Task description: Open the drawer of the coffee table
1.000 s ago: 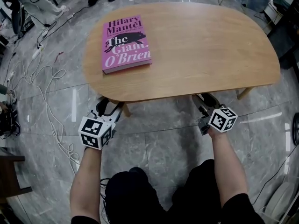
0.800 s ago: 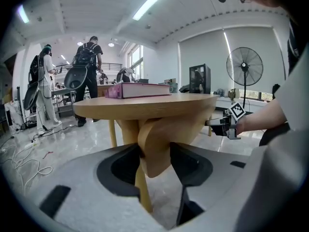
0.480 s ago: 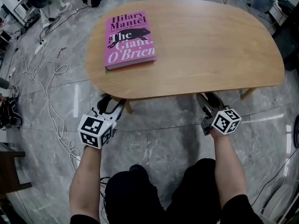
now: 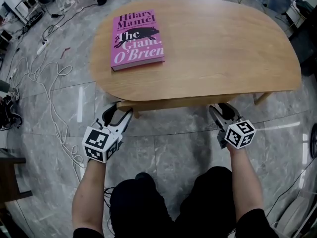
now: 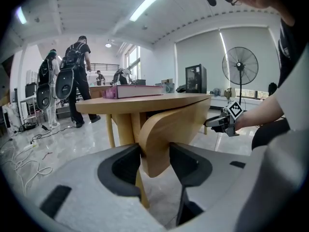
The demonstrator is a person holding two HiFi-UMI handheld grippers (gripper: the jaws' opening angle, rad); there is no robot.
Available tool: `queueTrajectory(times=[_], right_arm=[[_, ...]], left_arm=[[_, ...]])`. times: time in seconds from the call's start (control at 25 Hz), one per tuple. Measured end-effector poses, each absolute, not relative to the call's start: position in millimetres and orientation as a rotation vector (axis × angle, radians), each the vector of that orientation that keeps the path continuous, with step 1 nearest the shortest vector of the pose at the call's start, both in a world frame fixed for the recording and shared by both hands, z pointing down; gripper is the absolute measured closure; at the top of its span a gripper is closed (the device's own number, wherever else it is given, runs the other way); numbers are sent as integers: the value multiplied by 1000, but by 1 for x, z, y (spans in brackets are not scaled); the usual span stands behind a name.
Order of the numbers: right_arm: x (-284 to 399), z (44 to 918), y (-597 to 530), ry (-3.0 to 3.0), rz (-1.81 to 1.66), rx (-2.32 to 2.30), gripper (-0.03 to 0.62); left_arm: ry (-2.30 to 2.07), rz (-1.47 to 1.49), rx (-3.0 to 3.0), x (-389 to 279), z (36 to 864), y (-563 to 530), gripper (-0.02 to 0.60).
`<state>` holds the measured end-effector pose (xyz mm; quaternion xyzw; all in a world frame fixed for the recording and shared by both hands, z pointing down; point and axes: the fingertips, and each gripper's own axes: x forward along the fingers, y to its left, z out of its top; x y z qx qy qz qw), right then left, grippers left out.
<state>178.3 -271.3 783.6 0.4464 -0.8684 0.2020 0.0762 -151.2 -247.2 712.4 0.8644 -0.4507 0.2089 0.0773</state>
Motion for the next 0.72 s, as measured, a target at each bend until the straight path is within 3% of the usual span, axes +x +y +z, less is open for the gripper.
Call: queueTrajectory(times=[0.48, 0.72], right_arm=[[212, 784, -273, -2391, 388, 1378, 356], [205, 745, -277, -2507, 302, 1337, 395]], left_arm=[[-1359, 625, 2536, -153, 716, -243, 383], [-1348, 645, 2513, -152, 718, -243, 382]])
